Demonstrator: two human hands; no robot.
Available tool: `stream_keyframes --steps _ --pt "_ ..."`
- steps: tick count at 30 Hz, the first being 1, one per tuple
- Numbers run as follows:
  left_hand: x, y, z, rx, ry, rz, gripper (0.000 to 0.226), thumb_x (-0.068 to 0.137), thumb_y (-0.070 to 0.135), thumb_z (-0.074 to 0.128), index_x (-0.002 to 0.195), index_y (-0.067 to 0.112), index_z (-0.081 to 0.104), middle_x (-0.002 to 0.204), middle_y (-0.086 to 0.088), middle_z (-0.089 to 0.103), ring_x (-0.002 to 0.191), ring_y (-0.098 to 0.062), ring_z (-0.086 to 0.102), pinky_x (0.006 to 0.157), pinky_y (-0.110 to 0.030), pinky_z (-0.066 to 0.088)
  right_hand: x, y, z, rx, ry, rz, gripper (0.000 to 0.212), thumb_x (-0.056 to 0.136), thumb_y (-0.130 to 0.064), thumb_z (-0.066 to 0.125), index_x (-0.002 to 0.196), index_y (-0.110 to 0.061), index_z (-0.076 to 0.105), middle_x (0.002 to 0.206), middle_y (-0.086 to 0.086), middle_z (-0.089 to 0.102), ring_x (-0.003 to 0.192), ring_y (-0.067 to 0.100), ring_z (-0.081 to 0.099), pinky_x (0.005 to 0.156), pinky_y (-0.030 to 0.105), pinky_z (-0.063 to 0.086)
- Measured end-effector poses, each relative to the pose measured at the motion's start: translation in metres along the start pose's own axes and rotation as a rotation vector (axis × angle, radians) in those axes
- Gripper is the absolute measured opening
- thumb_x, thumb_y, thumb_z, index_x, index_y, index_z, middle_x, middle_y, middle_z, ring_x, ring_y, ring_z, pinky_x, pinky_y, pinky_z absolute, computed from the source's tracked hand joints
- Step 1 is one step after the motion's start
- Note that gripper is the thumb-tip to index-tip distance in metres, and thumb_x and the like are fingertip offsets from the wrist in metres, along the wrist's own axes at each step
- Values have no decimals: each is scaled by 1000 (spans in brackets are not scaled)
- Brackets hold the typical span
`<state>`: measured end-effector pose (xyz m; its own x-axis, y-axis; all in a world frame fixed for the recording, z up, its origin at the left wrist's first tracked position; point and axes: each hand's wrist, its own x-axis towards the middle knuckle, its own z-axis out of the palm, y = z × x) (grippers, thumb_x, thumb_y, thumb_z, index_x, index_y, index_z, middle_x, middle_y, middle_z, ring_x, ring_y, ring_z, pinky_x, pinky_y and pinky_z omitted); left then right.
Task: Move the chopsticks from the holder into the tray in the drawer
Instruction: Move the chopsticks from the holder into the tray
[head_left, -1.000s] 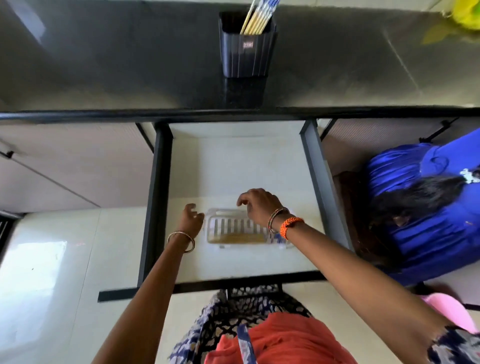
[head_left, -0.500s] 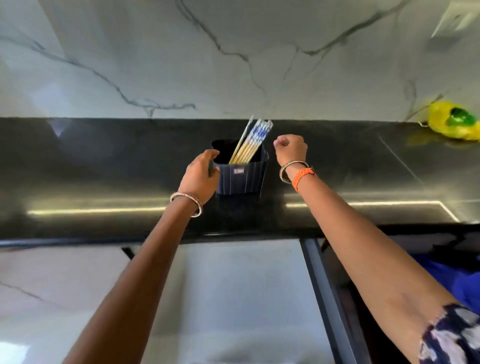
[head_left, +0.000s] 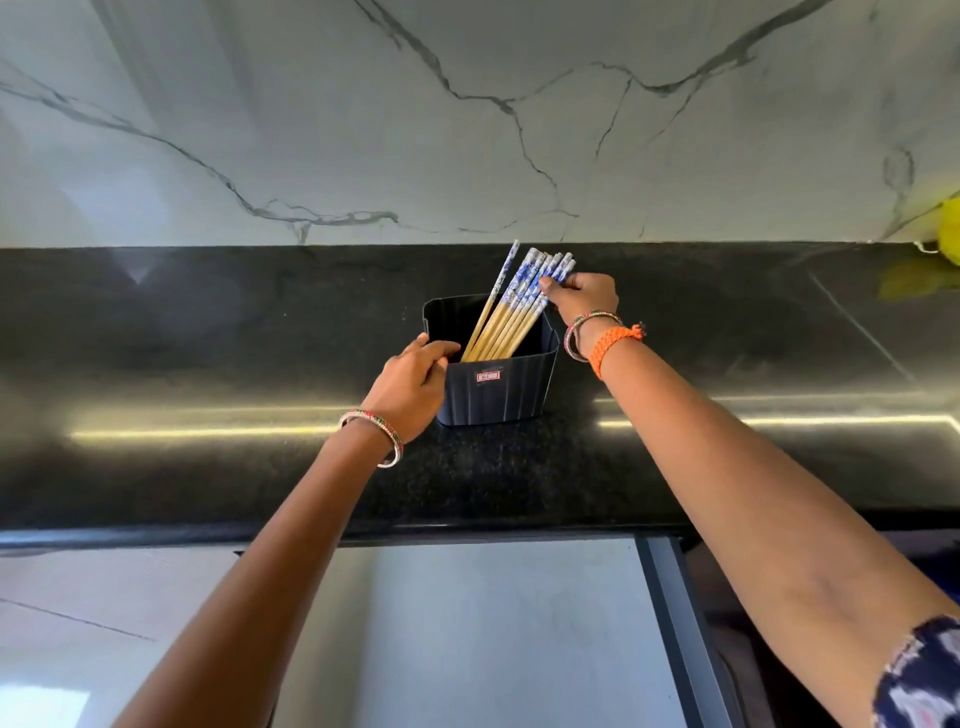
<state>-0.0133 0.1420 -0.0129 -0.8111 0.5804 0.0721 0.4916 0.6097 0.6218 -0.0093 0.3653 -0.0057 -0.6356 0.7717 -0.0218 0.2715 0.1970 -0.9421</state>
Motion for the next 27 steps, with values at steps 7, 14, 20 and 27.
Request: stream_keyframes --steps 7,14,20,27 --pt "-15 8 -6 -49 12 10 41 98 21 32 139 18 38 151 -14 32 133 -24 42 101 -33 39 -12 -24 -22 158 91 52 23 86 -15 68 97 5 70 78 11 64 53 9 53 65 26 56" --pt "-61 15 -22 -134 96 9 38 97 16 34 134 13 45 119 -27 60 97 -35 62 80 -39 50 -49 -60 -75 262 260 -27 23 86 -12 67 98 7 70 78 11 65 68 19 62 72 34 60" --pt "-142 -4 5 -363 153 -135 36 93 8 38 125 8 53 127 -9 60 117 -19 56 101 -27 42 -144 -46 -103 643 226 73 25 88 -8 64 64 -12 58 62 3 56 54 11 53 52 21 52" --pt "-240 -66 63 -431 -40 -459 33 87 1 39 111 5 62 95 -8 61 78 -12 59 78 -30 48 -275 73 -85 883 147 492 24 92 -13 60 68 -12 54 36 -6 57 33 0 54 46 17 54"
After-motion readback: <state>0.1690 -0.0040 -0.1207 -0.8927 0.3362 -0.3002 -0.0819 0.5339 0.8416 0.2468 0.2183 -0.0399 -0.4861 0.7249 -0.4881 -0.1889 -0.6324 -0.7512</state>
